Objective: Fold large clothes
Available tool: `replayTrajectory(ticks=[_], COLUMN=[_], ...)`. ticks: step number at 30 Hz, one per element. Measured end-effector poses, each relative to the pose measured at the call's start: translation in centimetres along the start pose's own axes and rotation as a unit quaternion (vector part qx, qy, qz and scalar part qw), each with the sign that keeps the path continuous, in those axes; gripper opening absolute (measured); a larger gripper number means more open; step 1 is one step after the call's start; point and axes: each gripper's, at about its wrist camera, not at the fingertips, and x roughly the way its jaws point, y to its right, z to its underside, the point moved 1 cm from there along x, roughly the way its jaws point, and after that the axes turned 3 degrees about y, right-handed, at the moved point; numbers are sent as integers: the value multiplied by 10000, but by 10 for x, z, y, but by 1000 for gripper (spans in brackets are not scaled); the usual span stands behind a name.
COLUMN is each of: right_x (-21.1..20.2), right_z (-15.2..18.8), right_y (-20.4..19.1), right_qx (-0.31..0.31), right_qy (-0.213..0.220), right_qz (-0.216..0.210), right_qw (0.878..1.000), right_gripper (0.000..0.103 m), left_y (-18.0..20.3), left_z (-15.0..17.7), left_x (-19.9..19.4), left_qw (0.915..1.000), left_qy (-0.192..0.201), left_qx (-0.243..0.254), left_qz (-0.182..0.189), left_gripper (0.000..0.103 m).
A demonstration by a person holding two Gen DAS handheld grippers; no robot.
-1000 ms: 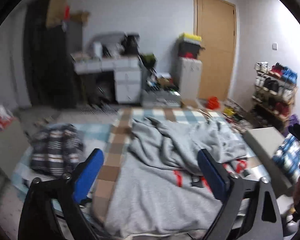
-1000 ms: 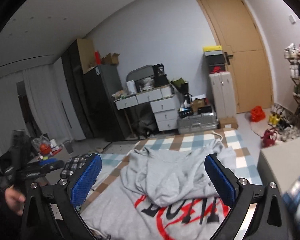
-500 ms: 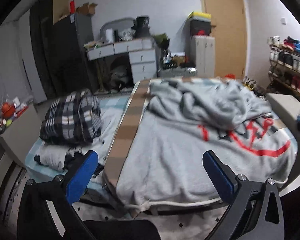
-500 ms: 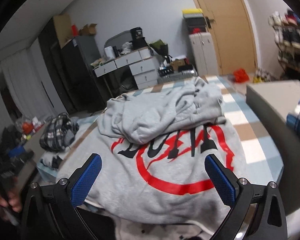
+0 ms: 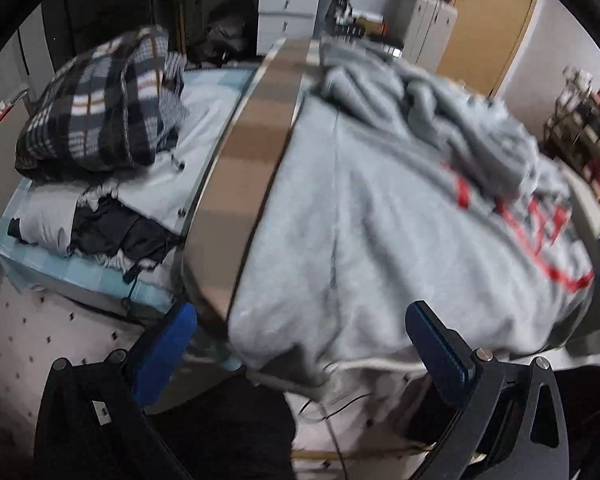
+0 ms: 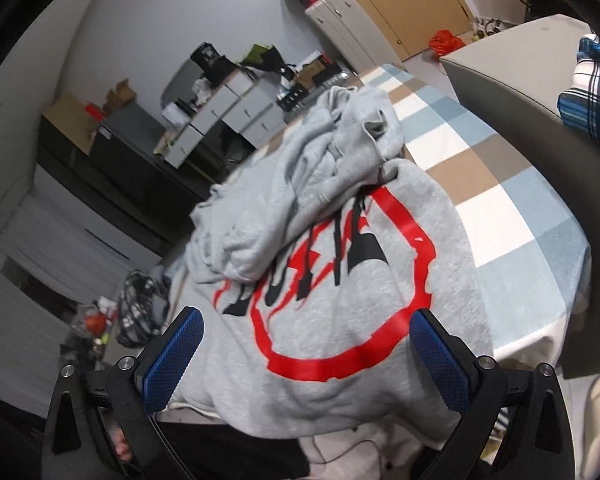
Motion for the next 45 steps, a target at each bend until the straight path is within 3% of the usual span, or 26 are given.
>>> replayTrajectory(ticks=[2,6,10,13,17,19,22,24,25,26,28,31,34,37,41,45], right_x=[-1,-1,-2,-4,-5,-6,-10,-14,-16,-18,-21,-22,-22,-22,-17,-15], right_z=[-1,0,2,3,4,5,5,5,5,4,3,2,2,2,1,-5], right_y=[-3,-9,-14,-20,-27,-26,-23,-20,-19,-18,-16,-13,-12,-11,-7,-11], right_qx=[-33,-125,-138,-240,-408,-413,-269,-177,-141,-95,-35,63,126,155,276,-105], right_qy=[-7,3,13,90,85,57,97,170,204,247,297,304,295,299,195,-105], right_qz=[-44,-83,-247,-340,-466,-509,-726,-815,-860,-913,-977,-1050,-1108,-1100,-1025,-449], right_qw=[10000,9999,9996,9991,9980,9978,9969,9964,9960,9955,9948,9940,9933,9934,9942,9989], right_gripper=[103,103,103,103,103,103,103,103,103,103,103,103,103,103,103,103], left_y=[-3,2,7,5,2,4,16,19,17,14,2,-10,-7,-10,-12,-15], left_z=[-1,-3,4,18,16,18,24,26,28,29,36,33,23,14,1,-9], left_x=[3,7,-6,6,5,16,26,25,25,26,38,29,7,-12,-36,-53], left_qw=[9997,9970,9945,9942,9949,9906,9892,9909,9918,9916,9820,9781,9836,9786,9783,9734], left_qy=[-154,-366,-450,-873,-677,-888,-1071,-1083,-1134,-1241,-1814,-1734,-1395,-1297,-1071,-977], left_qx=[-117,324,613,372,1,-30,190,201,74,-88,-526,-975,-820,-939,-832,-777], left_qz=[147,-603,-725,-498,-744,-1044,-982,-768,-591,-363,22,616,798,1289,1564,1922], left_gripper=[102,102,102,102,102,102,102,100,88,51,8,8,7,7,7,7])
